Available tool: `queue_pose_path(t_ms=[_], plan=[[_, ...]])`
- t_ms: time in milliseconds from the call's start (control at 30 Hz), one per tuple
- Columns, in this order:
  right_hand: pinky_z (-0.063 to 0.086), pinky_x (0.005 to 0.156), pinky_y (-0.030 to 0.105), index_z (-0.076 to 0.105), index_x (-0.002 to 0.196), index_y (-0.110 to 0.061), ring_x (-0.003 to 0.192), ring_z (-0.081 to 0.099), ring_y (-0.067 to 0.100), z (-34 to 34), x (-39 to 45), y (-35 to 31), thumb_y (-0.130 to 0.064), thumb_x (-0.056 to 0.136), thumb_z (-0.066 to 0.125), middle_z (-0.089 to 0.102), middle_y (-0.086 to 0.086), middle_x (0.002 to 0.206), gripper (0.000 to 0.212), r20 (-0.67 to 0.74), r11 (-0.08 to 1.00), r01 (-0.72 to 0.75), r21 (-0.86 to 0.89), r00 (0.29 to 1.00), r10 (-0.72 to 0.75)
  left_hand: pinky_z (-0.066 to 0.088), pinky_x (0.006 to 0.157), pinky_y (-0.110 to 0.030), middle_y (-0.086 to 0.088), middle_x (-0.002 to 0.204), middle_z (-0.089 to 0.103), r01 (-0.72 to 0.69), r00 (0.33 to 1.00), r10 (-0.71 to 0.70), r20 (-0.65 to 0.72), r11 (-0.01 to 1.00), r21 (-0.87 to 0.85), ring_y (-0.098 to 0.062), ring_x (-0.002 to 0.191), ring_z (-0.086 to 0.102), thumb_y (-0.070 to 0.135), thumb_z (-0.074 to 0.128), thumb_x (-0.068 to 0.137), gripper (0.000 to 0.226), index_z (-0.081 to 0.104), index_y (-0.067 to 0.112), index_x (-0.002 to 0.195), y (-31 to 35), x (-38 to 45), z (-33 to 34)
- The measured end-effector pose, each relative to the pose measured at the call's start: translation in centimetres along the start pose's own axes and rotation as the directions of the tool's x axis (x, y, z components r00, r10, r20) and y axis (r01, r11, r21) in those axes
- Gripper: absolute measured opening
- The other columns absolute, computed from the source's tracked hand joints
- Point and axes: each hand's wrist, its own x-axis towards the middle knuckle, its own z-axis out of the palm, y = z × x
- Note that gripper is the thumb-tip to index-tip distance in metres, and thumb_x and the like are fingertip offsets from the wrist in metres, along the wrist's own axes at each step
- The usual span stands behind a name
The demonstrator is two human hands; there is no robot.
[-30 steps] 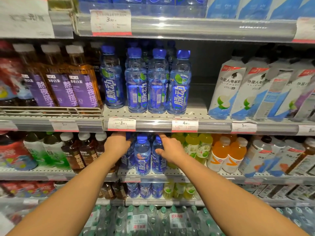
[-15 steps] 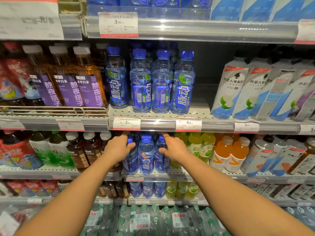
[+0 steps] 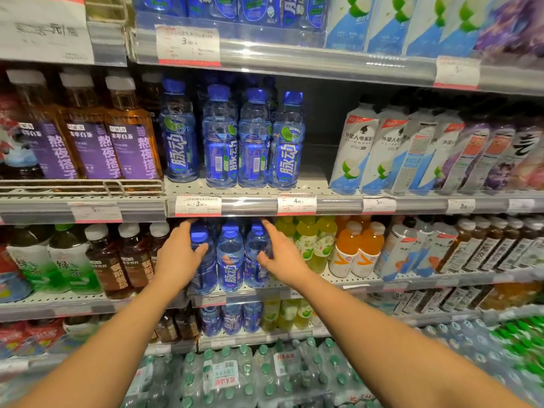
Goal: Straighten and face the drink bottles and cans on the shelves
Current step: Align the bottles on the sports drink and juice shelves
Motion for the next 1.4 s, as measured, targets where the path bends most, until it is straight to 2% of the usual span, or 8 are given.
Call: queue_pose_path(t_ms=[233,400,533,600,800,933,1200,1400], plan=[[0.048,0.102,0.04,0.036,0.154,-0.024,0.118,0.061,0.024,-1.0,-7.6,3.3,-0.03,0.093,0.067,0.047,0.006,0.154,0.068,0.032,0.994,-0.096,0.047,0.995,0.095,0.049,0.085,-0.047,-0.009,0.126,0.056,-0.172,0.967,0.145,-0.209,0.978,-0.118,-0.033,0.107,0.06,0.009,0.07,0.085,0.045,0.057,0.015,0.128,2.1,-3.6,0.9],[0.047,0.079,0.029,0.049,0.145,-0.024,0.072,0.06,0.005,-3.9,-11.8,7.5,-0.028,0.094,0.066,0.058,0.002,0.142,0.054,0.022,0.979,-0.201,0.041,0.98,0.2,0.051,0.078,-0.04,0.006,0.112,0.059,-0.336,0.942,0.334,-0.033,0.937,-0.095,-0.022,0.099,0.063,0.009,0.07,0.084,0.029,0.064,0.024,0.109,5.9,-6.1,3.6],[0.05,0.094,0.03,0.058,0.138,-0.021,0.107,0.065,0.015,-6.7,-13.4,10.4,-0.021,0.094,0.065,0.063,0.002,0.136,0.044,-0.015,0.971,-0.238,0.035,0.971,0.238,0.05,0.077,-0.037,0.01,0.112,0.061,-0.36,0.927,0.363,0.094,0.932,-0.045,-0.017,0.102,0.062,0.017,0.069,0.089,0.022,0.065,0.03,0.106,8.1,-6.3,5.2],[0.047,0.097,0.026,0.06,0.136,-0.019,0.117,0.061,0.015,-8.0,-13.6,11.9,-0.019,0.094,0.066,0.063,0.0,0.134,0.042,-0.022,0.972,-0.234,0.02,0.972,0.234,0.047,0.078,-0.038,0.008,0.114,0.062,-0.343,0.93,0.343,0.129,0.939,-0.025,-0.019,0.104,0.064,0.019,0.068,0.092,0.019,0.065,0.026,0.109,9.5,-6.0,5.9],[0.049,0.079,0.032,0.064,0.128,-0.022,0.081,0.06,0.011,-12.6,-12.6,16.6,-0.027,0.095,0.065,0.068,-0.005,0.127,0.034,-0.034,0.979,-0.19,-0.076,0.982,0.188,0.047,0.08,-0.037,-0.001,0.12,0.063,-0.292,0.94,0.266,0.213,0.951,0.103,-0.025,0.102,0.064,0.024,0.065,0.092,0.026,0.066,0.021,0.119,15.2,-4.9,9.2],[0.049,0.089,0.032,0.065,0.128,-0.019,0.106,0.064,0.02,-15.6,-9.9,19.0,-0.028,0.094,0.066,0.066,0.0,0.129,0.036,0.002,0.992,-0.07,-0.105,0.998,0.07,0.048,0.086,-0.039,-0.006,0.122,0.067,-0.132,0.982,0.11,0.156,0.982,0.136,-0.028,0.109,0.064,0.023,0.068,0.092,0.032,0.066,0.019,0.124,18.1,-4.7,11.6],[0.052,0.089,0.035,0.06,0.135,-0.023,0.104,0.065,0.021,-17.7,-4.9,20.3,-0.033,0.091,0.066,0.064,0.0,0.132,0.046,0.121,0.989,0.144,-0.027,0.983,-0.139,0.049,0.092,-0.042,-0.006,0.129,0.068,0.19,0.98,-0.196,0.026,0.971,0.143,-0.031,0.114,0.064,0.023,0.067,0.093,0.041,0.062,0.015,0.132,23.1,-5.9,13.0],[0.046,0.104,0.037,0.044,0.151,-0.015,0.122,0.059,0.025,-15.9,-1.7,16.9,-0.031,0.094,0.066,0.05,0.006,0.149,0.064,0.216,0.964,0.265,-0.001,0.941,-0.259,0.05,0.091,-0.039,-0.007,0.131,0.066,0.241,0.969,-0.247,0.026,0.961,0.136,-0.029,0.111,0.065,0.019,0.063,0.096,0.045,0.054,0.013,0.139,24.0,-6.5,12.3]])
